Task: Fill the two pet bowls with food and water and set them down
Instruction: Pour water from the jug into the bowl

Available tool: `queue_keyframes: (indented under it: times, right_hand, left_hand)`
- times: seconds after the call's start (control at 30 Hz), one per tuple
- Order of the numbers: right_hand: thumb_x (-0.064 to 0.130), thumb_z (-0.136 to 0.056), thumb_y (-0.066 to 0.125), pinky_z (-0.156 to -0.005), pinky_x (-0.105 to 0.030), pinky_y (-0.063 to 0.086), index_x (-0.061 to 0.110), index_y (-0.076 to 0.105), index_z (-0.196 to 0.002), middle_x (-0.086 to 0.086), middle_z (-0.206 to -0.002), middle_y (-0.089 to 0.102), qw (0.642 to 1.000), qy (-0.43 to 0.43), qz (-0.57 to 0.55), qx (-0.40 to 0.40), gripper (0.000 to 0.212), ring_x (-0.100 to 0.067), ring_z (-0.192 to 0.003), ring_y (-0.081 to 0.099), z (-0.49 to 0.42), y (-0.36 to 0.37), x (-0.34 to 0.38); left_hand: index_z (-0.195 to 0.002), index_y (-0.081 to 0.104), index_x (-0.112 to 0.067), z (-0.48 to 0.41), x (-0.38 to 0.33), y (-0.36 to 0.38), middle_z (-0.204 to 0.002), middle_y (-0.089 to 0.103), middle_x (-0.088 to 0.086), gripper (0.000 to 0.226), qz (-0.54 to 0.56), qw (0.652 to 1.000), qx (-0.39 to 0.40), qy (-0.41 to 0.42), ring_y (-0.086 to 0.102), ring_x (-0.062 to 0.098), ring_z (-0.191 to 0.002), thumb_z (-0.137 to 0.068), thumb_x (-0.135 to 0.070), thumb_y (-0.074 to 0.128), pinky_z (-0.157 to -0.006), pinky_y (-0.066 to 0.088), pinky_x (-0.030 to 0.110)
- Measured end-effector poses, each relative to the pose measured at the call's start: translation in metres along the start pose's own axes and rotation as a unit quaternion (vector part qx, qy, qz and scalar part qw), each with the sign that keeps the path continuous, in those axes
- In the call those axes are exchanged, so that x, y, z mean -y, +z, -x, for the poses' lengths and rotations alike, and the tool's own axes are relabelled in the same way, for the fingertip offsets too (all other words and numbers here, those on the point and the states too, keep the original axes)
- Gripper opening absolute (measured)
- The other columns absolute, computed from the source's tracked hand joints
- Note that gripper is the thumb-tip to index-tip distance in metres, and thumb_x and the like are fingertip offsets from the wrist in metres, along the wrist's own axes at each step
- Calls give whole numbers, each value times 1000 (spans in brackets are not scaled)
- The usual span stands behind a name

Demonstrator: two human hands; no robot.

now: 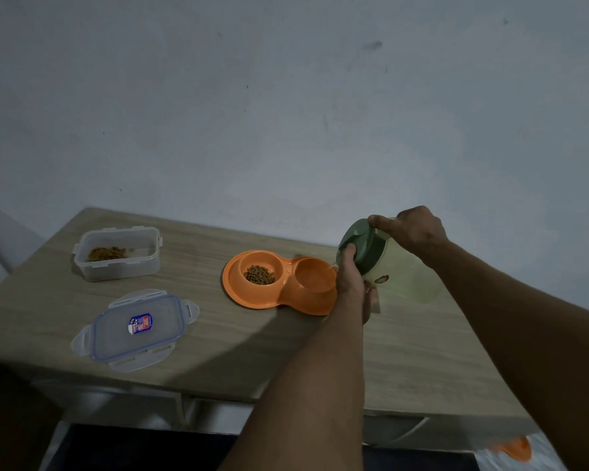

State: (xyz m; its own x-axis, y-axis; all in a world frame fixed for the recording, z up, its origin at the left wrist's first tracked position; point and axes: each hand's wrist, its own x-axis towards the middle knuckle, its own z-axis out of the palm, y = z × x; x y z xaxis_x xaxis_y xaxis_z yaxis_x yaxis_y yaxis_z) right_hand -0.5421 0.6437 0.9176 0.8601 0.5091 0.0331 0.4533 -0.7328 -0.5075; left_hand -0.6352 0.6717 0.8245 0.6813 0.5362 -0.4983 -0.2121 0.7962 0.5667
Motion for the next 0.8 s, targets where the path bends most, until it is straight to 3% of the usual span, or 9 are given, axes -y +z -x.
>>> queue_keyframes:
  times: [0.1, 0.17, 0.27, 0.4, 0.5, 0.67, 0.8]
  right_hand:
    - [60, -79, 68, -55, -30, 30, 13, 37, -56, -2, -55, 36, 998, 29, -59, 2, 61, -18, -52, 36, 4, -3, -7]
    - [61, -77, 69, -56, -30, 33, 6, 48, -62, -4, -61, 42, 992, 58, -112, 10, 60, -21, -57, 41, 6, -4, -15]
    - [60, -76, 70, -70, -36, 43, -5, 65, -90, -9, -81, 56, 966, 104, -236, 20, 67, -24, -74, 50, 11, -9, -33]
    - [54, -79, 71, -86, -44, 47, 13, 61, -81, -5, -86, 56, 919, 169, -355, 23, 43, -18, -77, 50, 21, -16, -57]
    - [52, -81, 69, -88, -43, 48, 13, 62, -87, -2, -83, 54, 889, 201, -411, 16, 40, -16, -77, 49, 21, -22, -77]
    - [51, -81, 69, -81, -40, 47, 15, 62, -94, -1, -85, 55, 856, 211, -472, 19, 39, -16, -78, 50, 8, -44, -121]
    - [51, -80, 69, -74, -38, 46, 14, 64, -96, -2, -83, 54, 840, 213, -498, 21, 41, -16, -76, 49, -9, -64, -165]
  left_hand:
    - [-114, 65, -17, 0, -2, 1, -98, 69, 4, 54, -37, 999, -5, -11, 65, 21, -86, -84, -59, 53, -60, 46, 25]
    - [-117, 65, -18, -4, -3, 4, -105, 71, 5, 58, -58, 998, -3, -3, 66, 23, -95, -80, -61, 55, -66, 50, 27]
    - [-117, 65, -18, -10, -6, 12, -106, 71, 7, 64, -71, 997, 8, 25, 67, 25, -94, -71, -63, 59, -74, 55, 33]
    - [-117, 65, -19, -24, -7, 26, -108, 71, 7, 77, -129, 989, 13, 70, 66, 29, -99, -55, -65, 61, -90, 53, 47]
    - [-118, 63, -19, -27, -3, 41, -109, 70, 5, 74, -210, 972, 20, 101, 64, 25, -98, -58, -62, 59, -90, 52, 45]
    - [-122, 59, -17, -26, 19, 83, -112, 67, 4, 69, -256, 958, 31, 124, 63, 22, -95, -65, -57, 59, -71, 50, 35]
    - [-119, 60, -20, -38, 51, 118, -109, 69, 1, 75, -278, 951, 36, 128, 65, 21, -95, -57, -62, 62, -83, 55, 42]
